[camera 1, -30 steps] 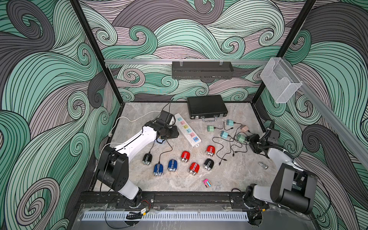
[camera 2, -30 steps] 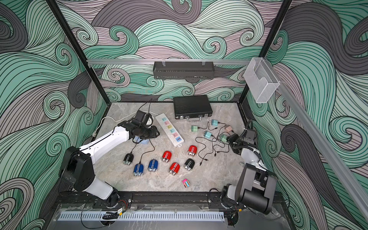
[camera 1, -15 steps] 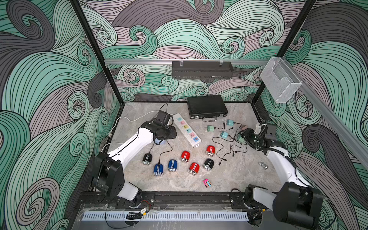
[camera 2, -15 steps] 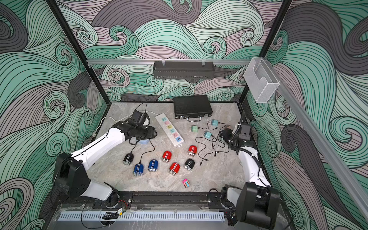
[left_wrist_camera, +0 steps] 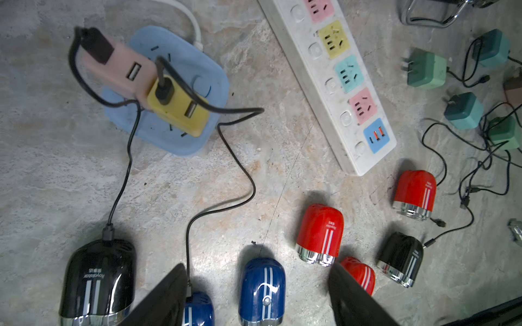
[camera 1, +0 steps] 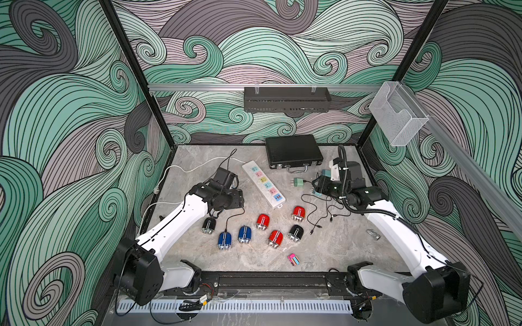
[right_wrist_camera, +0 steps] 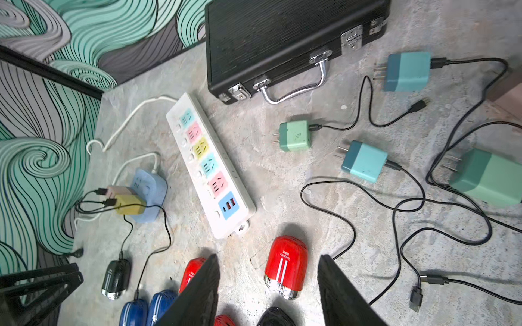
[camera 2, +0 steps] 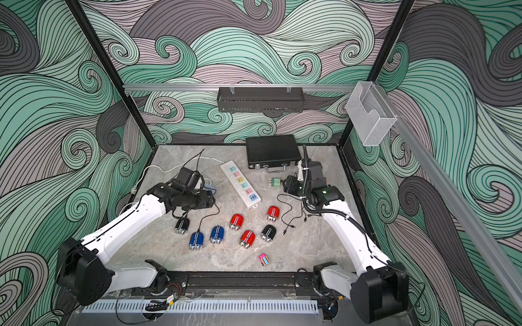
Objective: Unplug the electric shaver
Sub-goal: Pick up the electric shaver from the center of the board.
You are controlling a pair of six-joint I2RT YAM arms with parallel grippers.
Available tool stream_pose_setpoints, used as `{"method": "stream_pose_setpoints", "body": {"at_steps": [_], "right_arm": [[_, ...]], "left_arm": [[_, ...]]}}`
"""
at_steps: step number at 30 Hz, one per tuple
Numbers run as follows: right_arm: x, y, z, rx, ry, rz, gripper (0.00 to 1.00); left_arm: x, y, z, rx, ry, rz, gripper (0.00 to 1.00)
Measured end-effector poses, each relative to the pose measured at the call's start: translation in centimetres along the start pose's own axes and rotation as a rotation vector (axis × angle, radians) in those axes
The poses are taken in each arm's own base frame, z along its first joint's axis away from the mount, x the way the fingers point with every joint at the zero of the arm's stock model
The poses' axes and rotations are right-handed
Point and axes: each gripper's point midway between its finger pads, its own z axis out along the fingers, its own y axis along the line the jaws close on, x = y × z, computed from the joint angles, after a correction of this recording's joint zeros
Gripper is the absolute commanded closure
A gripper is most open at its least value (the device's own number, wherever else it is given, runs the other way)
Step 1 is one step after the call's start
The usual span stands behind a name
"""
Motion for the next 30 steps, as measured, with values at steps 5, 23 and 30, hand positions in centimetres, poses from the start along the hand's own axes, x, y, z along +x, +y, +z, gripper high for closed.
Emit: {"method": "stream_pose_setpoints", "body": {"at_steps": [5, 23, 30], "right_arm": [[1.3, 2.4, 1.1, 0.004, 0.051, -0.098, 0.44], [6.6, 9.5, 4.7, -0.04, 0.19, -0.324, 0.45], [8.9, 10.5, 5.7, -0.046, 0.241, -0.366, 0.45]], "left_arm": [[0.8, 0.6, -0.7, -0.007, -0.008, -0.009, 0.23], [7.1, 4.4, 1.3, -0.156, 0.093, -0.061, 0.25], [9.8, 5.2, 2.5, -0.195, 0.142, -0.055, 0.25]]}}
